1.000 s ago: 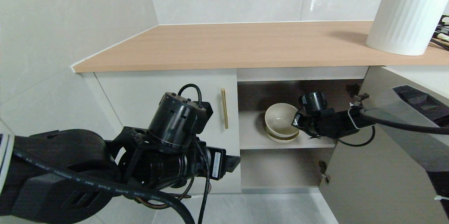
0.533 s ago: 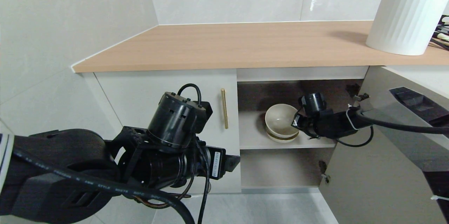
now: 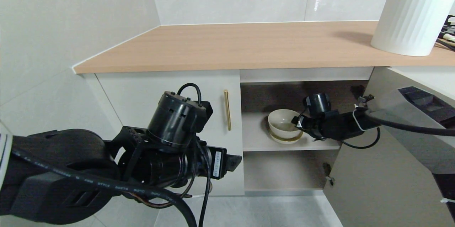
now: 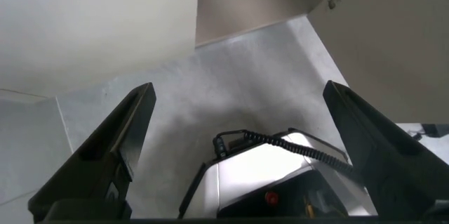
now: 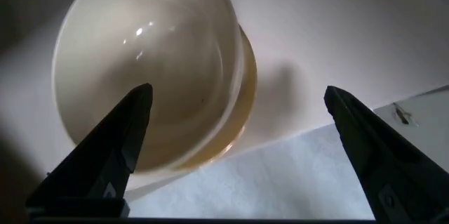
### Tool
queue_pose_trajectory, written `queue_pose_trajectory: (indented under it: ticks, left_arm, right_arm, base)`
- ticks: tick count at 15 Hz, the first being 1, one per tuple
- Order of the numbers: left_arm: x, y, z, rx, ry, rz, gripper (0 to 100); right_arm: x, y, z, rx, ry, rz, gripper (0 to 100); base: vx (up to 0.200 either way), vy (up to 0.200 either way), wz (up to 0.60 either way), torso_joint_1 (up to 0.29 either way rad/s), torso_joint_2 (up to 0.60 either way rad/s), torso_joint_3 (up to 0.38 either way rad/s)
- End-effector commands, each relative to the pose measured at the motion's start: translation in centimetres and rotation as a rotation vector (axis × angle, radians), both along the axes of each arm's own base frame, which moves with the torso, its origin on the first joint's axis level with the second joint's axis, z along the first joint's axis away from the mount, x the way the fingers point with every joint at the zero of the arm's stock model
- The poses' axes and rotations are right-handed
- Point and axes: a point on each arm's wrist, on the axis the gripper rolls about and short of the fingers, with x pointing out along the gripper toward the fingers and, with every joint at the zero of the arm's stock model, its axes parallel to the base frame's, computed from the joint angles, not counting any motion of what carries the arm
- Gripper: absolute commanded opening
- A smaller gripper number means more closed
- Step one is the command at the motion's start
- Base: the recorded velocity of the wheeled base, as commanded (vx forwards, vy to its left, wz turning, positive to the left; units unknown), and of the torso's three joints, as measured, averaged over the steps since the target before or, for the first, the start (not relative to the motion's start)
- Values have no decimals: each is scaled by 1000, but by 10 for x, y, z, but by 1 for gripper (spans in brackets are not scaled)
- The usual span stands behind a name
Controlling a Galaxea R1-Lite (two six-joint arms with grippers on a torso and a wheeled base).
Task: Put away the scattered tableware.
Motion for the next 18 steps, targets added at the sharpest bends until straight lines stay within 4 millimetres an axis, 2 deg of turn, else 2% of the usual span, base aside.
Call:
queue_pose_trajectory:
  ticks: [1,4,6,7,8,10,11,12,14,16,18]
  left_arm:
    - [2,2,4,-21,-16,15,100]
    - [3,7,15,-94,-58,50,100]
    - [4,16,22,-117,-72,81,100]
    - [0,29,32,-154,-94,123,100]
    - [-4,43,38,-169,-109,151,100]
    - [-11,56,43,-192,-118,166,100]
    - [-13,59,40,-192,-106,175,100]
    - [-20,76,34,-191,-96,215,100]
    - [-43,91,31,-210,-87,187,100]
    - [-56,98,31,-239,-78,149,100]
    - [-57,99,31,-240,-79,146,100]
  right_arm:
    - [-20,2,26,17,-1,50,100]
    - [-74,5,79,52,78,249,100]
    - [-105,5,100,31,141,318,100]
    - [-133,4,121,28,151,377,100]
    - [-155,5,135,21,148,411,100]
    - [-197,-4,152,12,144,455,100]
    - [-208,-7,155,11,138,465,100]
    - [-235,-19,158,-18,140,495,100]
    - [-268,-29,156,-40,152,543,100]
    - [-280,-28,149,-53,174,571,100]
    - [-282,-29,147,-59,182,569,100]
  base:
    - [0,0,0,0,0,0]
    - [0,0,0,0,0,0]
    - [0,0,0,0,0,0]
    - [0,0,0,0,0,0]
    - [0,0,0,0,0,0]
    - [0,0,0,0,0,0]
    - [0,0,0,0,0,0]
    - [0,0,0,0,0,0]
    - [0,0,0,0,0,0]
    - [0,0,0,0,0,0]
    - [0,0,0,0,0,0]
